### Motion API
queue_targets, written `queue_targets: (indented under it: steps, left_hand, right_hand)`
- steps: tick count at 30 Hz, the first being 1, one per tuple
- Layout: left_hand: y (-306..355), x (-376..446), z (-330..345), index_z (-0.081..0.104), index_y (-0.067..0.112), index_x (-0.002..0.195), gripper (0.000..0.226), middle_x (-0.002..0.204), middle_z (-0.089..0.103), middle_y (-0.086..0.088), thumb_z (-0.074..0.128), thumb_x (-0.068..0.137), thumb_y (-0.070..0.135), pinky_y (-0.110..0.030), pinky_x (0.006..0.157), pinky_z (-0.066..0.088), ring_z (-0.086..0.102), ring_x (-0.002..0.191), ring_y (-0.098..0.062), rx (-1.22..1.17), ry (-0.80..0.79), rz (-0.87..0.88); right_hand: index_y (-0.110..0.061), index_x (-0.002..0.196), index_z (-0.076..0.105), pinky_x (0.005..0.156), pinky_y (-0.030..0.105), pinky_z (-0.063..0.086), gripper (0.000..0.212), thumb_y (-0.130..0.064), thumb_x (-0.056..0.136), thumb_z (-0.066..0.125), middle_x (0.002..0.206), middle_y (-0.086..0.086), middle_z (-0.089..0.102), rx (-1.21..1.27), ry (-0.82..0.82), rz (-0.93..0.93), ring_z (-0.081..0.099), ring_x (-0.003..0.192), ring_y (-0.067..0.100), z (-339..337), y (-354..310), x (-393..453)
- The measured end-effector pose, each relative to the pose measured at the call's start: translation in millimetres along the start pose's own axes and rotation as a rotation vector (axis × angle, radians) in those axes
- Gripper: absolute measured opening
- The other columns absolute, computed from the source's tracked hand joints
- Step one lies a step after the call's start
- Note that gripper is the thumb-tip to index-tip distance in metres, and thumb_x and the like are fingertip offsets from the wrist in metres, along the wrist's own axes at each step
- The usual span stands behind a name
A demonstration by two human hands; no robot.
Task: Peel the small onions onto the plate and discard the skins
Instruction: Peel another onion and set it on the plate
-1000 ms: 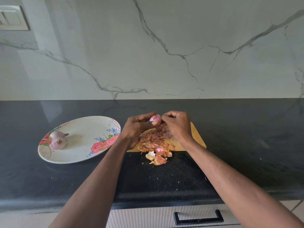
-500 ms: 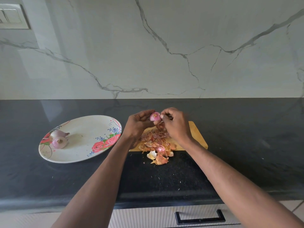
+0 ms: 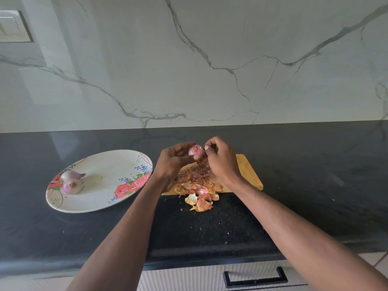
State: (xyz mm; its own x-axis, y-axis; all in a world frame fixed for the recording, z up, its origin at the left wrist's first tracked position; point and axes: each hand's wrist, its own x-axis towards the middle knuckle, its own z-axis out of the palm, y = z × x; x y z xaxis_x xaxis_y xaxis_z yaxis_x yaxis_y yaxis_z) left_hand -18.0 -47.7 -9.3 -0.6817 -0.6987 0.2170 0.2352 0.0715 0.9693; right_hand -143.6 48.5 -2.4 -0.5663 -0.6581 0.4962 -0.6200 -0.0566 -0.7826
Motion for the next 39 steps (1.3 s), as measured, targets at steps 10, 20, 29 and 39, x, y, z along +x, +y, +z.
queue_targets:
  steps: [10, 20, 29, 39]
  left_hand:
    - [-2.7, 1.3, 2.3, 0.069, 0.001, 0.12, 0.047, 0.111, 0.075, -0.009, 0.082, 0.075, 0.0, -0.034, 0.088, 0.06, 0.073, 0.103, -0.023, 0.083, 0.042, 0.045]
    - [-1.2, 0.0, 2.2, 0.063, -0.004, 0.121, 0.043, 0.113, 0.073, -0.018, 0.076, 0.08, -0.007, -0.031, 0.083, 0.059, 0.072, 0.102, -0.028, 0.012, -0.007, 0.008]
    - [3.5, -0.7, -1.1, 0.061, 0.001, 0.123, 0.041, 0.116, 0.073, -0.013, 0.063, 0.085, -0.015, -0.041, 0.089, 0.06, 0.071, 0.102, -0.032, -0.191, -0.038, -0.061]
    - [5.2, -1.8, -0.6, 0.065, 0.006, 0.115, 0.054, 0.113, 0.074, -0.013, 0.081, 0.064, 0.007, -0.046, 0.099, 0.054, 0.069, 0.109, -0.031, -0.151, 0.028, -0.004]
  right_hand:
    - [-0.006, 0.085, 0.068, 0.06, 0.01, 0.047, 0.012, -0.004, 0.096, 0.063, 0.087, 0.005, 0.066, -0.097, 0.013, -0.192, 0.065, 0.069, -0.004, 4.9, 4.7, -0.2]
    - [-0.004, 0.1, 0.053, 0.06, 0.033, 0.049, 0.003, -0.006, 0.098, 0.055, 0.098, 0.009, 0.057, -0.303, 0.002, -0.253, 0.058, 0.081, 0.019, 10.7, 8.8, -0.1]
    - [-0.011, 0.108, 0.048, 0.051, 0.015, 0.039, 0.015, 0.002, 0.1, 0.05, 0.094, 0.003, 0.053, -0.127, 0.041, -0.149, 0.052, 0.074, 0.009, 7.9, 6.7, -0.8]
    - [-0.009, 0.094, 0.077, 0.068, 0.009, 0.046, 0.012, -0.02, 0.088, 0.075, 0.09, -0.004, 0.064, -0.043, 0.068, -0.146, 0.059, 0.082, 0.003, 5.7, 1.4, 1.3]
